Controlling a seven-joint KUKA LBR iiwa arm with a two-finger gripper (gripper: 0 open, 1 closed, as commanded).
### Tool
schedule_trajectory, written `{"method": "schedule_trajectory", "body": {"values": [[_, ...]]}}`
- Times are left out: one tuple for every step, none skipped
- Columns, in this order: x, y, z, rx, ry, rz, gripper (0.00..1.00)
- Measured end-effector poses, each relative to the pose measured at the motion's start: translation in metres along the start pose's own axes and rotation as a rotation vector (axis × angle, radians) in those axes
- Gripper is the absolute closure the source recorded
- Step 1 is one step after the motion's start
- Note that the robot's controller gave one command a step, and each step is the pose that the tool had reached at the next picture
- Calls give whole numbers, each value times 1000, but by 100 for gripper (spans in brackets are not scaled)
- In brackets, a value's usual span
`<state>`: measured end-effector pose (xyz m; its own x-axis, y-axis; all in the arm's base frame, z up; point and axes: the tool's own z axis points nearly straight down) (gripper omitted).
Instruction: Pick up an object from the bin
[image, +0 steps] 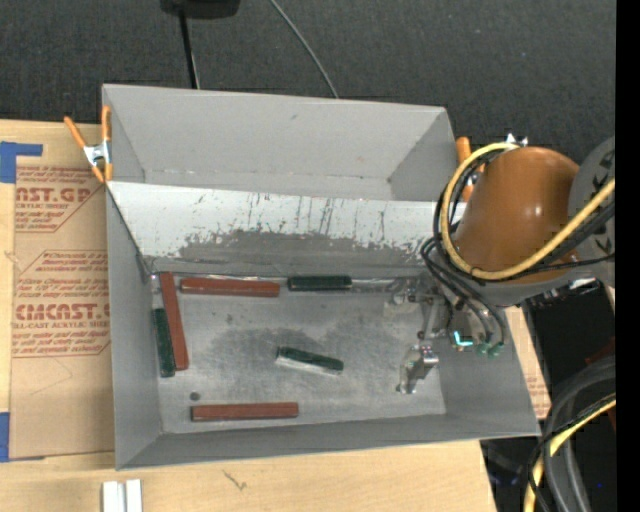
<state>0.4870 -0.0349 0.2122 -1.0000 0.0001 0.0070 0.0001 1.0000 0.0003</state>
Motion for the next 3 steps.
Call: {"method": "schedule_trajectory", "body": {"values": [[-2, 0, -4, 1, -8, -1, 0], [-10, 3, 42, 0, -16, 18, 0], [-18, 17, 71, -1, -3, 194, 0]]}}
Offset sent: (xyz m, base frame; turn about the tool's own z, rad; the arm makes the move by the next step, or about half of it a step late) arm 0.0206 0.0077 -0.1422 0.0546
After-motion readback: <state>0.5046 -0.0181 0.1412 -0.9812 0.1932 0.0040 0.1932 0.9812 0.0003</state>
